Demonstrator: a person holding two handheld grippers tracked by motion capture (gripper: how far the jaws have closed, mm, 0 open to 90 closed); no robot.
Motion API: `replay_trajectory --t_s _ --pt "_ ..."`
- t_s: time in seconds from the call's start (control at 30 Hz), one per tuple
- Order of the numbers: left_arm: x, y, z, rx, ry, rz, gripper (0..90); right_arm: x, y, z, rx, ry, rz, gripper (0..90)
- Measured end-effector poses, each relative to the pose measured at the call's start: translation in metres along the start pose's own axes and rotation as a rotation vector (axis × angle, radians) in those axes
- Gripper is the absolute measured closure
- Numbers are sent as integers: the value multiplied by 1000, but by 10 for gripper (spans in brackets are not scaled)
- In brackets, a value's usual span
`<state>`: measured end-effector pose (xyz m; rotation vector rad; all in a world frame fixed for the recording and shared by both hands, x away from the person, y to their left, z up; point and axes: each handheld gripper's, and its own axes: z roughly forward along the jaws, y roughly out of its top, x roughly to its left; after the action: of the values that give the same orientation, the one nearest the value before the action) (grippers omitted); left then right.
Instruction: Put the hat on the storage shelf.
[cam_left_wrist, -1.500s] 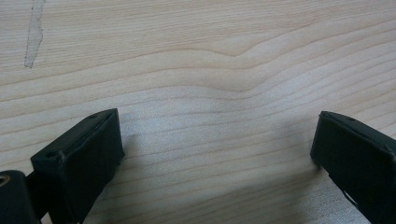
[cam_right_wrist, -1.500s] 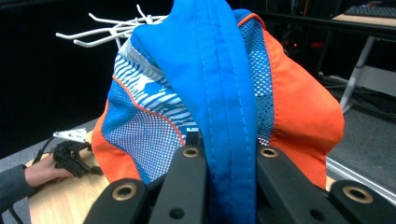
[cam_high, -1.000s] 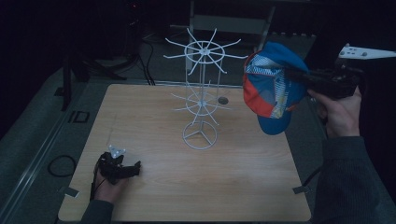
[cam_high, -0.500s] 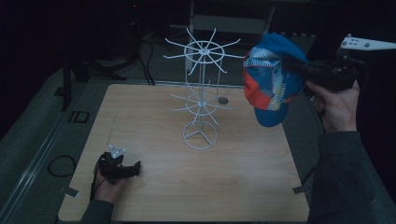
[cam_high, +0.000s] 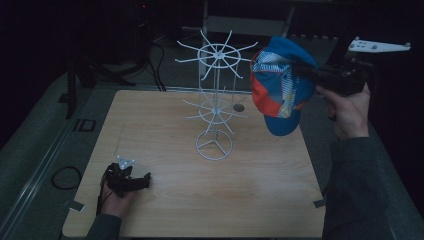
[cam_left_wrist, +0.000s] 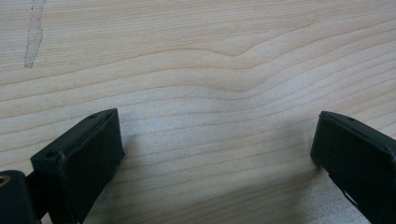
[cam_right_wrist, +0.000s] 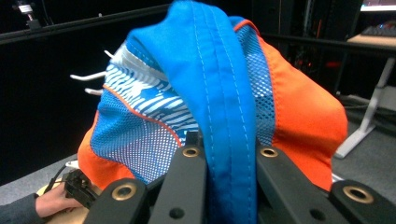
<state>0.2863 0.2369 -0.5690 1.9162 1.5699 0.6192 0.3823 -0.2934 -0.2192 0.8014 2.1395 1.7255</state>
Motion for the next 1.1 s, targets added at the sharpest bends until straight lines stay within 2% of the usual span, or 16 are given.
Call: replay_trajectory --t_s 0.27,0.33,0.47,0.57,0.73,0.83,1.0,1.1 --pt "-1 0 1 -6 -2 -7 27 -24 -38 26 94 24 97 864" --pt "0 0 0 -3 -1 -2 27 -25 -43 34 133 21 102 858" --pt "0 0 0 -4 -1 -2 27 -19 -46 51 206 15 65 822" --pt "0 0 0 -5 -1 -4 27 -15 -46 58 243 -18 45 726" --pt "0 0 0 -5 -1 -4 27 -13 -50 57 293 -73 20 551" --pt "0 0 0 -5 -1 -3 27 -13 -54 51 304 -89 11 460" --pt "0 0 0 -5 -1 -4 27 -12 -61 42 337 -122 -5 356" --pt "0 0 0 -5 -1 -4 27 -12 -64 36 339 -136 -4 316"
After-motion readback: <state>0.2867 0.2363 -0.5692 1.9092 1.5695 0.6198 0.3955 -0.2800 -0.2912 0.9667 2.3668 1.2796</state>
